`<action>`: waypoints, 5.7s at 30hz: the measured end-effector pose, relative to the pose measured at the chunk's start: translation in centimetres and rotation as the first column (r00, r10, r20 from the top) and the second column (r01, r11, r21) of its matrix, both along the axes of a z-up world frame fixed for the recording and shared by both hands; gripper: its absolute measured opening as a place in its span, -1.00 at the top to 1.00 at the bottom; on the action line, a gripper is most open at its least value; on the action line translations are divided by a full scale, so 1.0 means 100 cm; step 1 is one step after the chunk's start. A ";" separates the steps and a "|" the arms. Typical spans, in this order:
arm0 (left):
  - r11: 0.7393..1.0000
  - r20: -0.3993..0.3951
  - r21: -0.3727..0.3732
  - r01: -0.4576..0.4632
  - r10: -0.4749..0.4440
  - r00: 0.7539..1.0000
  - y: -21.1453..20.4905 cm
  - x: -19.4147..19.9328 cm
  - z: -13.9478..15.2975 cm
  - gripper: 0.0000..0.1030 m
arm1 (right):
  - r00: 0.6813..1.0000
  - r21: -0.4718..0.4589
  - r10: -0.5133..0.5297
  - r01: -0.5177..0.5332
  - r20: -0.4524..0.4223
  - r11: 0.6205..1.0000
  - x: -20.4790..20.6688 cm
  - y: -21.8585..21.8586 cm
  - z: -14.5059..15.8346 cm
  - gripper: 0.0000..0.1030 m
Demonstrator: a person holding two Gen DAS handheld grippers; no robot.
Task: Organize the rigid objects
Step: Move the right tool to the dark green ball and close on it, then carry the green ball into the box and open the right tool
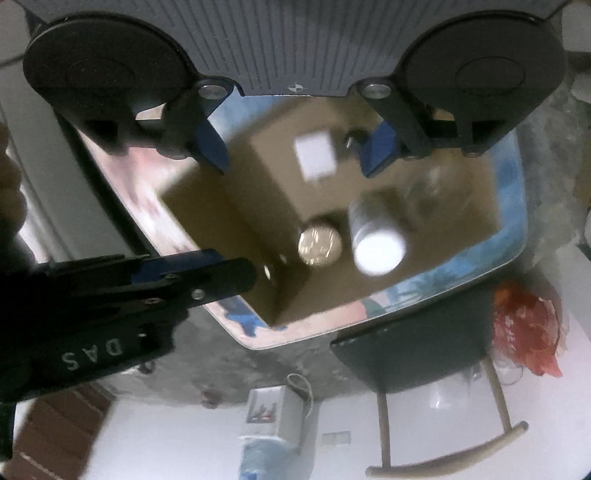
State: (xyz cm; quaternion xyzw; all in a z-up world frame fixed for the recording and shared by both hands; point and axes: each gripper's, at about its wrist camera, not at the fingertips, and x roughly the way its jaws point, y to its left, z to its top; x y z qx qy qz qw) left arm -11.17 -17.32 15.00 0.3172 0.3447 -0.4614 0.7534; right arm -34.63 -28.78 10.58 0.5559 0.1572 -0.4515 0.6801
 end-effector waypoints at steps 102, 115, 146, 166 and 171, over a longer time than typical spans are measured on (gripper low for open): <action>0.974 0.076 0.157 -0.164 0.154 0.985 0.111 0.011 -0.044 -0.60 | 0.964 0.159 0.251 -0.262 0.090 0.952 0.144 0.065 -0.070 -0.35; 0.999 0.069 0.029 -0.045 0.043 0.997 -0.047 0.012 -0.038 -0.60 | 0.996 0.026 0.088 -0.088 0.006 0.996 0.015 -0.052 -0.051 -0.36; 0.971 -0.206 0.160 -0.176 0.207 0.956 -0.092 0.065 -0.138 -0.61 | 0.986 0.130 0.166 -0.161 -0.025 0.978 -0.043 -0.093 -0.112 -0.21; 0.986 -0.137 0.053 -0.155 0.161 0.977 -0.046 0.050 -0.079 -0.66 | 0.989 0.071 0.061 -0.071 0.131 0.995 -0.046 -0.063 -0.091 -0.27; 0.997 -0.042 0.010 -0.071 0.071 0.997 -0.045 0.032 -0.056 -0.70 | 0.996 -0.009 -0.018 0.019 0.089 1.000 -0.043 -0.029 -0.052 -0.36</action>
